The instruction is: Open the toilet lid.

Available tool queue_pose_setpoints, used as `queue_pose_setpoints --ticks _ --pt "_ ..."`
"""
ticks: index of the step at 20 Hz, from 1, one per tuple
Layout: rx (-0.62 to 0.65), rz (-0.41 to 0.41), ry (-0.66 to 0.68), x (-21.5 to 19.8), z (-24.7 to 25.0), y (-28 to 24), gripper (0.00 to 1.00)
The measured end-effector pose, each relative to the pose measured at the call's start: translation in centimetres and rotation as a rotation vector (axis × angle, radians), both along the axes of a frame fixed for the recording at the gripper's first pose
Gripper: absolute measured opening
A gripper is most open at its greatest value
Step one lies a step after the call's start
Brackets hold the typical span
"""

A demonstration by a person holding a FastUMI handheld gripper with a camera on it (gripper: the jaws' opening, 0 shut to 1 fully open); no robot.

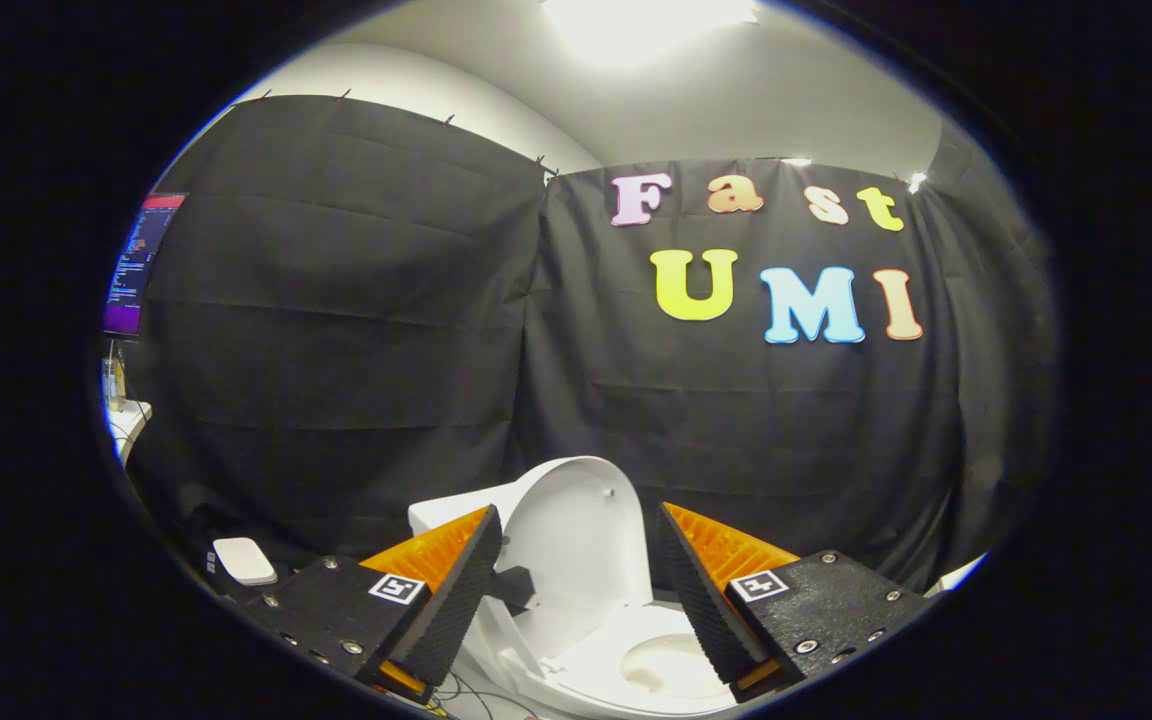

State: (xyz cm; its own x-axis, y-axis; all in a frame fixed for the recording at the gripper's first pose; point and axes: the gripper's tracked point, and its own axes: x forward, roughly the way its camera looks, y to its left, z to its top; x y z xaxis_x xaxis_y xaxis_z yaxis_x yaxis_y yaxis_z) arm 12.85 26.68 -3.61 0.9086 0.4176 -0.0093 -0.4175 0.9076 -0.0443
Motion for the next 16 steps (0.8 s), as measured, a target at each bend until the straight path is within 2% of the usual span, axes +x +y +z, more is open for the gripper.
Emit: queue_pose_setpoints --ticks 2,5,10,13,16 --pt "-0.026 -0.001 -0.053 -1.0 1.7 -2.2 0.95" --pt "-0.019 -0.068 -0.108 -1.8 3.7 -7.0 0.94" --pt "0.042 -0.141 -0.086 -1.6 4.7 -12.8 0.95" --pt "0.008 -0.196 -0.054 -1.3 3.9 -16.3 0.95" --pt "-0.009 -0.195 0.003 -0.8 2.3 -18.1 0.95"
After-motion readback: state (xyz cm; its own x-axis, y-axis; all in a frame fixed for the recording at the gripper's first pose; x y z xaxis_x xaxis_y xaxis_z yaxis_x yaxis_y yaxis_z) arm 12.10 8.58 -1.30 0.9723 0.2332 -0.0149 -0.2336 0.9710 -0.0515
